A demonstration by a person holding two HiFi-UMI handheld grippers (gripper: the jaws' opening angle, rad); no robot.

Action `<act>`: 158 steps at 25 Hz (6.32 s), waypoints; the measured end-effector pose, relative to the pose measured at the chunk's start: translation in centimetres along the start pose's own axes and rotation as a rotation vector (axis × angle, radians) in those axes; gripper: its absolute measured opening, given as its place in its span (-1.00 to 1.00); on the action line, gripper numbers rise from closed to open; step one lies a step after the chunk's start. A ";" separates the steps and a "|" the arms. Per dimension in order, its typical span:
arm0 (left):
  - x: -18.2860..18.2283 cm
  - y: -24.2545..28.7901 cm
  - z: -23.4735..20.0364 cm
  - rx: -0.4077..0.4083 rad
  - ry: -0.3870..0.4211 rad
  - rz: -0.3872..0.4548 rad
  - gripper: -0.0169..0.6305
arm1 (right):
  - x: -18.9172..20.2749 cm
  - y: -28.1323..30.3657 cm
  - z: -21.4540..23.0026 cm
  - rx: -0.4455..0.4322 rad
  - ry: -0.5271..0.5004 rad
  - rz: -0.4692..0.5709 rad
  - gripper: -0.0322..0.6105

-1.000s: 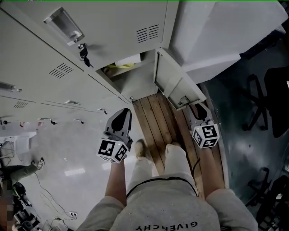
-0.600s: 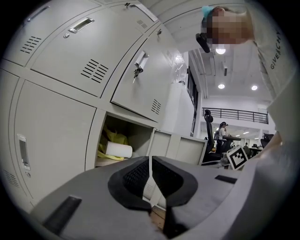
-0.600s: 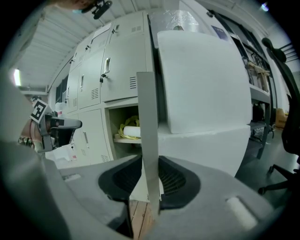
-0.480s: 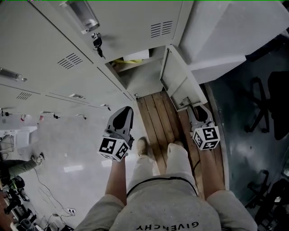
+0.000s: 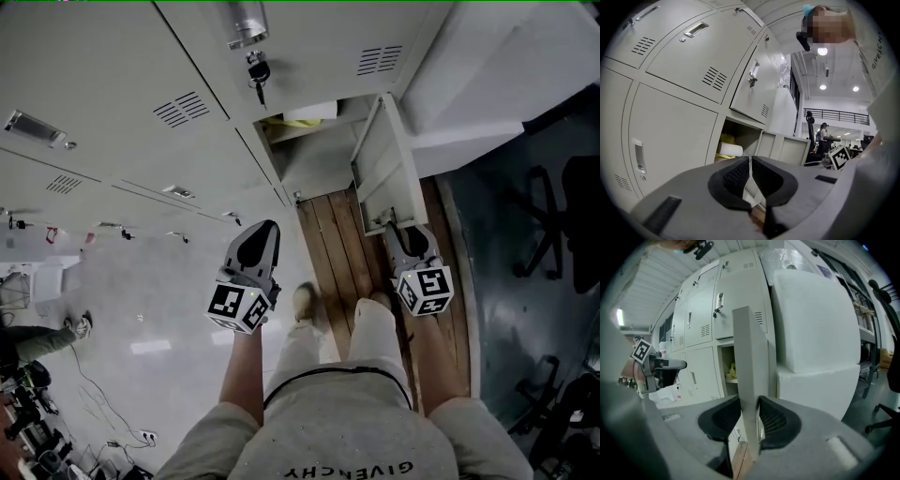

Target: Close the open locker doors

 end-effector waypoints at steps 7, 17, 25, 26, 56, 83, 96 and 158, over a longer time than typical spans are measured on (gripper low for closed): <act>0.0 -1.6 -2.4 -0.002 -0.004 -0.002 -0.90 | -0.6 1.6 -3.8 -0.012 -0.001 0.002 -0.47; -0.1 -2.9 -5.0 -0.002 -0.020 0.000 -0.90 | -1.8 4.2 -8.2 -0.042 -0.004 -0.011 -0.40; -1.3 -2.7 -7.2 -0.001 -0.024 0.021 -0.90 | -3.4 7.5 -11.5 -0.085 -0.006 -0.019 -0.40; -1.4 -2.7 -7.5 -0.003 -0.025 0.024 -0.90 | -3.6 7.9 -11.9 -0.089 -0.010 -0.020 -0.39; -0.4 -4.0 -13.6 -0.103 -0.070 0.037 -0.90 | -9.3 19.7 -15.9 -0.223 -0.080 0.022 -0.41; 1.6 -6.9 -14.7 -0.137 -0.103 0.036 -0.90 | -10.8 23.1 -15.4 -0.261 -0.115 0.034 -0.41; 1.0 -9.6 -14.2 -0.158 -0.084 0.045 -0.90 | -11.3 20.4 -15.5 -0.276 -0.082 0.058 -0.53; 1.3 -39.3 7.0 -0.287 0.069 0.180 -0.90 | -2.8 -24.2 -24.6 -0.326 -0.163 0.357 -0.90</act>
Point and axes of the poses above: the fingertips, and each gripper's own axes: y forward along the fingers, z to its right, x out of its underside, the point moved 7 cm from there along -y, backward along the fingers, and after that the axes turned 8 degrees about -z, right-handed, at the moved point
